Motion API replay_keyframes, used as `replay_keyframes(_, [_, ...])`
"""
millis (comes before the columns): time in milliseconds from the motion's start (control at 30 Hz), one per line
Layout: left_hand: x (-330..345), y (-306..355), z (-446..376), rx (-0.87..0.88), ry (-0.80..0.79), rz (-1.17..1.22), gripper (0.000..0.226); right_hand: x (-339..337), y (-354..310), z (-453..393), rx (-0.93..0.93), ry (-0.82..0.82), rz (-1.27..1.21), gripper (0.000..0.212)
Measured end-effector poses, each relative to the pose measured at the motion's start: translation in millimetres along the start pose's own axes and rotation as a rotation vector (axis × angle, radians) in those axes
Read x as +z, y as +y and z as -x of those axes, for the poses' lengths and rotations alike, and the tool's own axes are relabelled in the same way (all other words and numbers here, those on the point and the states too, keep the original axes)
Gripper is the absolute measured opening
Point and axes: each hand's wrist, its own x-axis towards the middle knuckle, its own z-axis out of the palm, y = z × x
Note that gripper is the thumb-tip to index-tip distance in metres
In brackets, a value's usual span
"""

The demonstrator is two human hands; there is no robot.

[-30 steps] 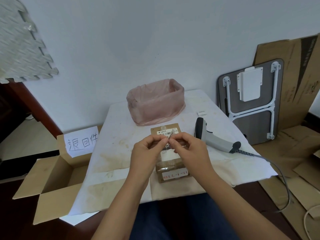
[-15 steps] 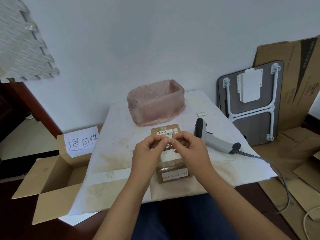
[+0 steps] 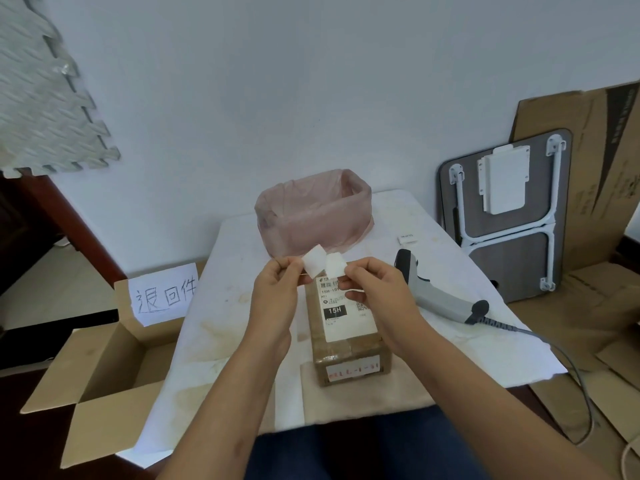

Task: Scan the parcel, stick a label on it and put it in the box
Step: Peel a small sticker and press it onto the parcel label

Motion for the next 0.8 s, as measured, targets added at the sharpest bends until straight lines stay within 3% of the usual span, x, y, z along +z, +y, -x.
replay_keyframes(333, [-5.3, 29.2, -106.5, 0.183, 0.105, -0.255, 0.009, 9.5, -20.0, -72.5, 0.036, 0.137, -0.137, 0.009])
replay_keyframes(633, [33.6, 39.3, -219.8, 0.327, 0.023, -0.667, 0.019, 8.6, -20.7, -147.0, 0.048, 0.181, -0.082, 0.014])
replay_keyframes(800, [43.8, 31.7, -261.5, 0.315, -0.043, -0.914, 0.021, 8.7, -17.9, -166.9, 0.047, 0.176, -0.044, 0.011])
